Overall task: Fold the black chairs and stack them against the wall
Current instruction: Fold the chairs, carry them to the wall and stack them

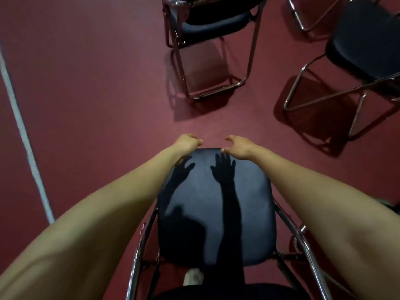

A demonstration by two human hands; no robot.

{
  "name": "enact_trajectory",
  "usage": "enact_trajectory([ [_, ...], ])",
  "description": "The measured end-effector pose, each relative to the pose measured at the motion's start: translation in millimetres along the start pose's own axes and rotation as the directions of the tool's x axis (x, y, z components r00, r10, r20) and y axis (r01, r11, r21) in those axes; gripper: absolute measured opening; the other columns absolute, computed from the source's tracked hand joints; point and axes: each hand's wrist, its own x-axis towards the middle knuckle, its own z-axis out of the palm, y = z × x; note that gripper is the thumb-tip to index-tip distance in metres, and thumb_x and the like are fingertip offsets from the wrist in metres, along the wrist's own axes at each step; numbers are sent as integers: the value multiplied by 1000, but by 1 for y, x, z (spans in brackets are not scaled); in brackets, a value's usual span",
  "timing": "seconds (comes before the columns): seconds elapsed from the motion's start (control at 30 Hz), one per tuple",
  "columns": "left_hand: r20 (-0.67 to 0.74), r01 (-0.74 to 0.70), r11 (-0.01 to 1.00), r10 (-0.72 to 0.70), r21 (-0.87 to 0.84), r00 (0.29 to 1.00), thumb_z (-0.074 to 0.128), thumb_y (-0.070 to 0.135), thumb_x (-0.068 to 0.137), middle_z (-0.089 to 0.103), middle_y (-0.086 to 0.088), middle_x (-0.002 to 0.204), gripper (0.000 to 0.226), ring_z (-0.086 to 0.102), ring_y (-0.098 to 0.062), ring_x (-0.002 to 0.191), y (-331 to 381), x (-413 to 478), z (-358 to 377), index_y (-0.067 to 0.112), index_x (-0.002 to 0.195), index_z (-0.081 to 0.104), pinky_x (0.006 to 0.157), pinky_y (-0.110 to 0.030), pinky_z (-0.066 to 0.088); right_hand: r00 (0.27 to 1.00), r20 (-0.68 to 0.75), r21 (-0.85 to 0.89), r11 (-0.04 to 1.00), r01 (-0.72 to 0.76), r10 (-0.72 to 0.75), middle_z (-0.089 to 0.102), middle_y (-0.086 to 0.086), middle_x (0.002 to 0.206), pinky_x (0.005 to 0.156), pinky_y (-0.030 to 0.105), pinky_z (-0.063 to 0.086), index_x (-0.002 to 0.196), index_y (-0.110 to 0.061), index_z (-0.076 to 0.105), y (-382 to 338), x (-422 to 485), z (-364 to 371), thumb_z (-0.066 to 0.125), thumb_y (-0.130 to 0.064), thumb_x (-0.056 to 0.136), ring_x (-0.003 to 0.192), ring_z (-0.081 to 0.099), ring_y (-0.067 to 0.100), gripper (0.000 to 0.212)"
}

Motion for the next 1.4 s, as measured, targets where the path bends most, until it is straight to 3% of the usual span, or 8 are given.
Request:
enact_trajectory([
  [0.07, 10, -20, 999, 19, 47, 1000, 53, 16, 98, 55, -13, 129, 38, 56, -22, 104, 2, 19, 10, 3, 134, 53, 81, -28, 43, 1000, 22, 4, 1000, -12, 12, 38, 11, 150, 102, 31, 36, 149, -14, 28, 6, 16, 3, 51, -34, 97, 133, 41, 29, 60],
  [0.2, 46, -4, 983, -5, 185, 999, 49, 12, 100, 45, -13, 146, 41, 42, -27, 134, -7, 60, 33, 0, 139, 47, 109, -29, 31, 998, 58, -29, 999, -36, 37, 34, 12, 152, 107, 33, 31, 148, -10, 30, 26, 52, 12, 44, -35, 100, 136, 37, 30, 56],
  [0.47, 45, 38, 919, -61, 393, 997, 44, 22, 101, 45, -13, 147, 43, 42, -30, 134, -33, 117, 69, 5, 141, 46, 112, -33, 31, 992, 104, -68, 996, -63, 70, 37, 14, 150, 112, 37, 28, 143, -9, 39, 66, 104, 37, 34, -39, 102, 136, 35, 31, 51],
  [0.67, 46, 77, 809, -127, 583, 991, 27, 46, 103, 42, -11, 149, 53, 33, -34, 139, -53, 144, 81, 15, 142, 45, 117, -57, 3, 992, 72, -164, 982, -91, 103, 42, 11, 145, 113, 57, 12, 136, -17, 45, 74, 118, 56, 27, -52, 99, 135, 35, 33, 54],
  [1.03, 17, 104, 677, -170, 728, 985, 20, 55, 101, 12, -13, 161, 66, 6, -34, 147, -51, 144, 77, 12, 149, 35, 117, -53, -1, 991, 24, -127, 984, -125, 129, 28, 9, 154, 112, 57, 14, 144, -13, 33, 64, 119, 50, 25, -52, 99, 141, 25, 31, 60],
  [1.13, -17, 111, 674, -145, 731, 989, 19, 56, 101, 19, -17, 157, 67, 13, -36, 144, -56, 153, 77, 12, 146, 41, 116, -52, 4, 991, 23, -158, 979, -125, 130, 27, 11, 154, 113, 53, 14, 145, -12, 31, 67, 124, 56, 24, -54, 99, 141, 23, 31, 62],
  [1.27, -15, 48, 685, -54, 727, 998, 15, 53, 102, 35, -20, 149, 62, 26, -38, 138, -68, 166, 83, 15, 143, 42, 114, -48, 13, 992, -38, -251, 960, -125, 119, 48, 14, 140, 110, 50, 18, 134, -12, 49, 72, 131, 72, 15, -55, 98, 131, 40, 32, 66],
  [1.4, 3, 5, 721, -10, 693, 1000, 16, 52, 102, 47, -16, 144, 61, 41, -36, 133, -73, 162, 81, 12, 138, 44, 113, -47, 22, 991, -69, -287, 949, -130, 115, 52, 17, 137, 111, 48, 19, 130, -9, 55, 68, 125, 72, 13, -57, 97, 130, 42, 34, 72],
])
